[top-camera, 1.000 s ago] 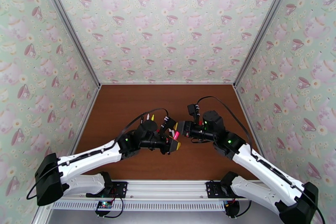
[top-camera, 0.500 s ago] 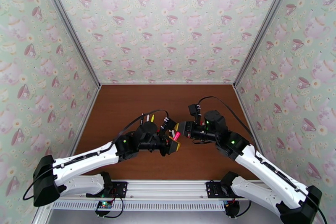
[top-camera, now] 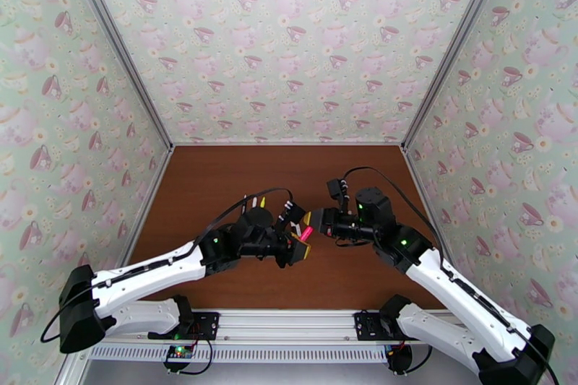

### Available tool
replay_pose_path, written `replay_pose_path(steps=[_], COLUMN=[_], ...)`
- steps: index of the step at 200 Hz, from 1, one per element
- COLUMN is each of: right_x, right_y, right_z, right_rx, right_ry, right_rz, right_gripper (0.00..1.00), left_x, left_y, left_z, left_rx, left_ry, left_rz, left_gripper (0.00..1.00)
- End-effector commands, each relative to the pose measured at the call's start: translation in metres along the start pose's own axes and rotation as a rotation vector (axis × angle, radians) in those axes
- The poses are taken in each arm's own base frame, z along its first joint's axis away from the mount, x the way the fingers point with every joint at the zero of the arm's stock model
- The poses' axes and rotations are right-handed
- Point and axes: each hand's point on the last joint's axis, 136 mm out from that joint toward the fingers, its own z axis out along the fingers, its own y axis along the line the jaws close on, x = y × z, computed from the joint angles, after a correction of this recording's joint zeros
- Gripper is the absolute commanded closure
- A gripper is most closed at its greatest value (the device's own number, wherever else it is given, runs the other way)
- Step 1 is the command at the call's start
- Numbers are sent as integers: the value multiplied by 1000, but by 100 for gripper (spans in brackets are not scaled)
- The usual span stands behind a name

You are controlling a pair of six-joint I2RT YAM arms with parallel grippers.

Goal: Open the pen caps

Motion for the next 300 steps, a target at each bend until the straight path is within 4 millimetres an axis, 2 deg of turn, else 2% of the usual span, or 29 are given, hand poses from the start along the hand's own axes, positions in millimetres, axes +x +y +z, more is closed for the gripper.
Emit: replay_pose_path(steps=[1,26,38,64,85,103,127,146,183,197,211,232,248,273,300], right_x=[-52,-53,-55,-57,-61,-65,-69,-73,-75,-76,-75,-74,-70,-66,-64], right_y=[-35,-43,-38,-17,1,6,-7,-12,-13,-12,-5,20,32,36,35], right_z=[-24,-25,-28,-28,-34,-43,-49,-53,-59,-61,-59,-59,-58,-56,-55], right_rx=[199,233,212,88,-6,-1,91,96,103,104,71,-37,-83,-108,-121], right_ry=[-267,-284,-301,-316,-337,-359,-387,-433,-460,-467,-454,-420,-382,-352,-355], right_rz=[1,33,21,-39,-70,-82,-36,-3,-2,-7,-39,-137,-183,-209,-211], right_gripper=[95,95,95,96,96,95,96,95,95,95,96,96,96,96,96], left_x=[45,40,44,44,37,34,36,37,55,53,51,41,34,22,17], left_y=[11,17,17,-13,-30,-18,1,-2,2,-5,-20,-37,-34,-25,-18], left_z=[-5,-5,-1,12,12,9,5,7,10,10,10,-1,-15,-28,-30], left_rx=[-64,-179,-175,27,122,49,-102,-134,-273,-231,-102,78,98,70,20], left_ry=[183,173,180,178,143,119,110,95,146,127,109,68,39,5,17], left_rz=[-43,6,3,-51,-70,-69,-37,-17,58,48,14,-45,-60,-45,-22], left_gripper=[100,100,100,100,100,100,100,100,100,100,100,100,100,100,100])
